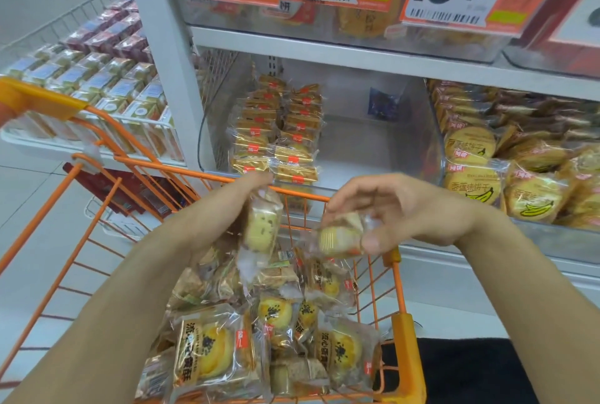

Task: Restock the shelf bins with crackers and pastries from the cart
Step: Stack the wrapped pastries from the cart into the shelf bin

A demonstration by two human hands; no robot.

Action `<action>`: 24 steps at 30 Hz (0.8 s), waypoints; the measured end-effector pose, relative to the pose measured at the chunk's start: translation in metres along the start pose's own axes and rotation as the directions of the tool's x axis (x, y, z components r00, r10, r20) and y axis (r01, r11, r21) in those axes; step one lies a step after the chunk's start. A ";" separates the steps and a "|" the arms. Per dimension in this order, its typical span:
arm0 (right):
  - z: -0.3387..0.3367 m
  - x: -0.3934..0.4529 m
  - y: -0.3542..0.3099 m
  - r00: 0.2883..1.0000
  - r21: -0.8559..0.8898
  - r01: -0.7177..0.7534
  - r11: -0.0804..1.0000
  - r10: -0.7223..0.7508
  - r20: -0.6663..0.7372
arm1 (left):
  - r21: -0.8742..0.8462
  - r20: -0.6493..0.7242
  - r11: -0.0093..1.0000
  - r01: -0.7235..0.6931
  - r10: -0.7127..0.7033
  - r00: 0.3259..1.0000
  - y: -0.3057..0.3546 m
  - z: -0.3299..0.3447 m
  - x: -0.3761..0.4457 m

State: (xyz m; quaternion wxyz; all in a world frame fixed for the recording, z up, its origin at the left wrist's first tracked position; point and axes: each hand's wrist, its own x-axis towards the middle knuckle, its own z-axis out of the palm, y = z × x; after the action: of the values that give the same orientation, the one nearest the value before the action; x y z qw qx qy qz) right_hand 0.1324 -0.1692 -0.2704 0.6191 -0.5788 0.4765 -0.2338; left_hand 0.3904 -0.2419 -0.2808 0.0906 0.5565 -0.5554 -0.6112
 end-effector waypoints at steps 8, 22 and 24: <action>0.006 0.017 0.008 0.986 0.627 -0.046 0.778 0.135 -0.096 | -0.261 -0.017 0.965 0.025 -0.030 0.999 -0.008 0.005 -0.002; 0.015 0.020 -0.003 0.965 0.642 0.078 0.763 0.104 -0.241 | -0.591 0.004 0.798 -0.117 0.148 0.989 0.000 0.001 0.001; 0.013 0.019 -0.001 0.978 0.614 0.043 0.788 0.093 -0.188 | -0.600 0.001 0.789 -0.132 0.165 0.986 0.000 0.002 0.002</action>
State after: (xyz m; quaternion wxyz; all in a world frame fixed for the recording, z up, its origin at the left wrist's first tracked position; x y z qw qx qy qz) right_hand 0.1523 -0.1785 -0.2770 0.7232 -0.3120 0.4443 -0.4269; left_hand 0.3875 -0.2423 -0.2824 0.2941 0.4379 -0.3788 -0.7605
